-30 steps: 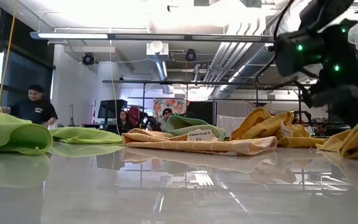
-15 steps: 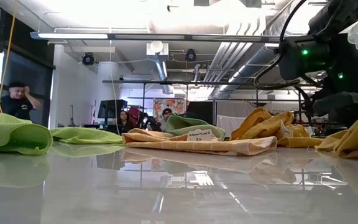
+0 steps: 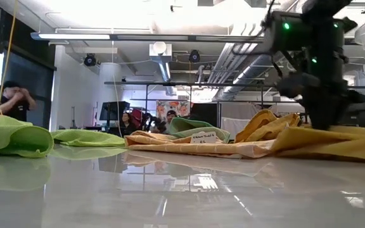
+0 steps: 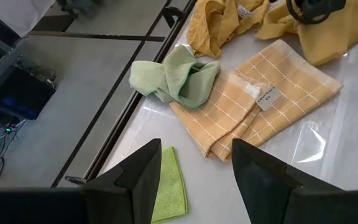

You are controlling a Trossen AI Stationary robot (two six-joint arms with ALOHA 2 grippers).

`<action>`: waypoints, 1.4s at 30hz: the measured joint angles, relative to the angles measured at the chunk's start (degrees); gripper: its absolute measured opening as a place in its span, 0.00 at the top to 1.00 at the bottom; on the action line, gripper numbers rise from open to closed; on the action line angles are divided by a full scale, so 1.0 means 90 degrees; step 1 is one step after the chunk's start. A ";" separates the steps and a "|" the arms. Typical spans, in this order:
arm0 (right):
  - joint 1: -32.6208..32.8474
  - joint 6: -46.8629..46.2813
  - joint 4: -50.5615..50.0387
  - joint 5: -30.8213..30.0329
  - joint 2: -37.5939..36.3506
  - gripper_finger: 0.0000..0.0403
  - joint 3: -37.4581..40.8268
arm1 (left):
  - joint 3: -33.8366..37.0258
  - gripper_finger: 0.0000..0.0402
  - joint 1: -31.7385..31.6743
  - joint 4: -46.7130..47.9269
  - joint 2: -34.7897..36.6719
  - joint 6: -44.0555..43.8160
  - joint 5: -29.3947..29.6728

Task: Sort microfiber towel by color & place in baskets
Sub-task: Put the bottom yellow microfiber towel into the right transparent bin

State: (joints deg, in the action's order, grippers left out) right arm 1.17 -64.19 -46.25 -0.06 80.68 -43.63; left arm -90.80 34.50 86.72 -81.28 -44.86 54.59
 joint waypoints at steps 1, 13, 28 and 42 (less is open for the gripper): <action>0.0000 0.0007 -0.0016 -0.0059 0.0000 0.93 -0.0110 | 0.0000 0.54 0.0000 0.0000 0.0000 0.0002 0.0000; 0.0013 0.0434 -0.0224 -0.1002 0.0000 0.96 -0.1715 | 0.0000 0.54 0.0000 0.0000 0.0000 0.0173 0.0007; 0.0794 0.0891 -0.2021 -0.2825 -0.0010 0.97 -0.5090 | 0.0000 0.54 0.0000 0.0000 0.0000 0.0177 0.0007; 0.2829 0.0970 -0.3244 -0.2689 -0.0015 0.97 -0.7231 | 0.0000 0.54 0.0002 -0.0002 -0.0002 0.0058 0.0007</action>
State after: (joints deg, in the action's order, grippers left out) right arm 26.63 -55.46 -75.44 -24.27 80.55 -108.72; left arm -90.80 34.52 86.70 -81.30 -44.34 54.65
